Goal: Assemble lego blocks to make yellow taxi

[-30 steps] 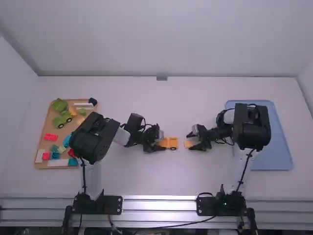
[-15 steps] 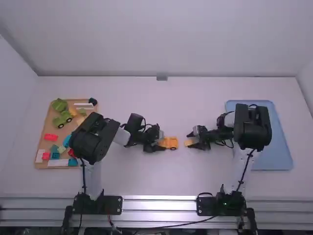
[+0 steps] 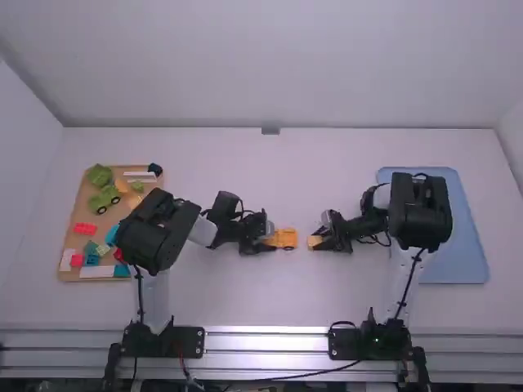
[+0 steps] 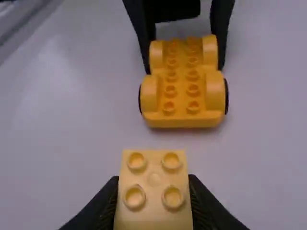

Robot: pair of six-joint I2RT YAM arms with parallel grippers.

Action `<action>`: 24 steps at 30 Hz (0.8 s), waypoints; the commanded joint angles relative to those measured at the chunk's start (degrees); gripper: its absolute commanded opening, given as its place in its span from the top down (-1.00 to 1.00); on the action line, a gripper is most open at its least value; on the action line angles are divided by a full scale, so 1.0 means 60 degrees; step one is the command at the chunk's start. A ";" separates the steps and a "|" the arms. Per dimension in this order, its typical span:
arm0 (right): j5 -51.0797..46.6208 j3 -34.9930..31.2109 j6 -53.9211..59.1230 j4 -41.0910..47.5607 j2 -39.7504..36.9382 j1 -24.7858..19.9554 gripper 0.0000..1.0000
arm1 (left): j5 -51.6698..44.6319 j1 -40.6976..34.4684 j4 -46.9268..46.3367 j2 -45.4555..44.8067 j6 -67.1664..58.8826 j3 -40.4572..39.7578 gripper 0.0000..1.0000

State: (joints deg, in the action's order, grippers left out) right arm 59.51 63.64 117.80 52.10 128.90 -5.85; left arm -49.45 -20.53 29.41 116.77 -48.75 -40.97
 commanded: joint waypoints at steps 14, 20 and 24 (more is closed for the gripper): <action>0.0823 0.1129 -0.0350 0.0831 -0.0732 0.0681 0.49 | 0.1683 -0.0011 -0.0987 0.0503 0.0080 0.0025 0.31; 0.0080 0.0229 -0.2725 -0.1078 -0.2481 0.1362 0.55 | 0.1683 -0.0015 -0.1107 0.0503 0.0080 -0.0025 0.32; -0.0612 -0.1067 -0.5355 -0.3679 -0.3672 0.1825 0.53 | 0.1683 -0.0015 -0.1078 0.0503 0.0076 0.0018 0.32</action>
State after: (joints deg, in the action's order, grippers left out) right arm 58.48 60.10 97.32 30.85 109.27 4.25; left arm -48.73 -20.53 25.39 116.66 -49.56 -43.22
